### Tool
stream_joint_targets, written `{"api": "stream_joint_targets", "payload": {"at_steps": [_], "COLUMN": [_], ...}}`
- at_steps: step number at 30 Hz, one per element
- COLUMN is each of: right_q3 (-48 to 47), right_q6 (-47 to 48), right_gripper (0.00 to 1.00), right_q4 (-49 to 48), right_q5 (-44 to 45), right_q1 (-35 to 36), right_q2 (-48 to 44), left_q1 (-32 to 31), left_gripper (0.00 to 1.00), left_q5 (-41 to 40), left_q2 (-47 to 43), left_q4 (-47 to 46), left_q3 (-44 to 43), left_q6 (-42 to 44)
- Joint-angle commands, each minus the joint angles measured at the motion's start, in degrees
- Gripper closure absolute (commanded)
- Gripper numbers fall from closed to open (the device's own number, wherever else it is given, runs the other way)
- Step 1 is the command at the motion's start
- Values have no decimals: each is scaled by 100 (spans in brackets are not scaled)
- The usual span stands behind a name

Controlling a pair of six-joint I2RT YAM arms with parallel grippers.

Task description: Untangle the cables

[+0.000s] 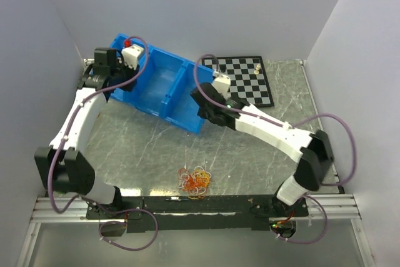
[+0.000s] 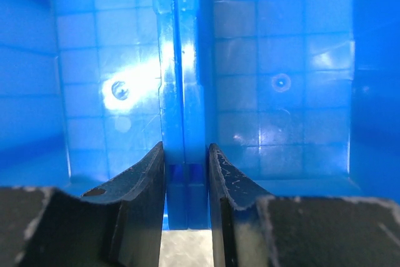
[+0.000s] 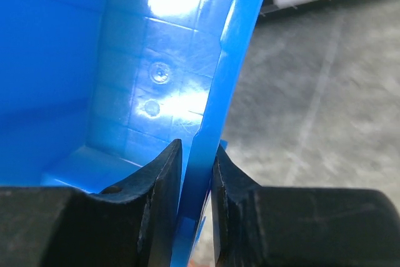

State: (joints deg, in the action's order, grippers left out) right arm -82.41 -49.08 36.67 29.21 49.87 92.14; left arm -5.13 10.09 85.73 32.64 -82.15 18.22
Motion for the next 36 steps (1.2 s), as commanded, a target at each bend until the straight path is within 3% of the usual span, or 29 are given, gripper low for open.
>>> {"api": "stream_joint_targets", "payload": {"at_steps": [1,8,20,28,36], "right_q3": [821,2236,3380,3522,3442], "right_q6": [206,-23,223,732,1102], "right_gripper": [100,100,100,100,100], "right_q4": [314,473,553,298,25], "right_q5": [-91,-117,-232,-328,-39], "right_q1": [225,-20,-723,-1496,-1805], "right_q2": [-967,-2058,-2613,-2473,-1999], "left_q1": [-462,-1429,-2343,-2695,-2871], "left_gripper": [73,72,71,69,68], "left_q5": [284,-208,-499,-631,-657], "left_q2": [-583,-1515,-1533,-1586,-1586], "left_q4": [-74,-276,-30,-188,-302], "left_q3": [452,1974,2387,2774,3091], "left_q6": [138,68,-204,-336,-433]}}
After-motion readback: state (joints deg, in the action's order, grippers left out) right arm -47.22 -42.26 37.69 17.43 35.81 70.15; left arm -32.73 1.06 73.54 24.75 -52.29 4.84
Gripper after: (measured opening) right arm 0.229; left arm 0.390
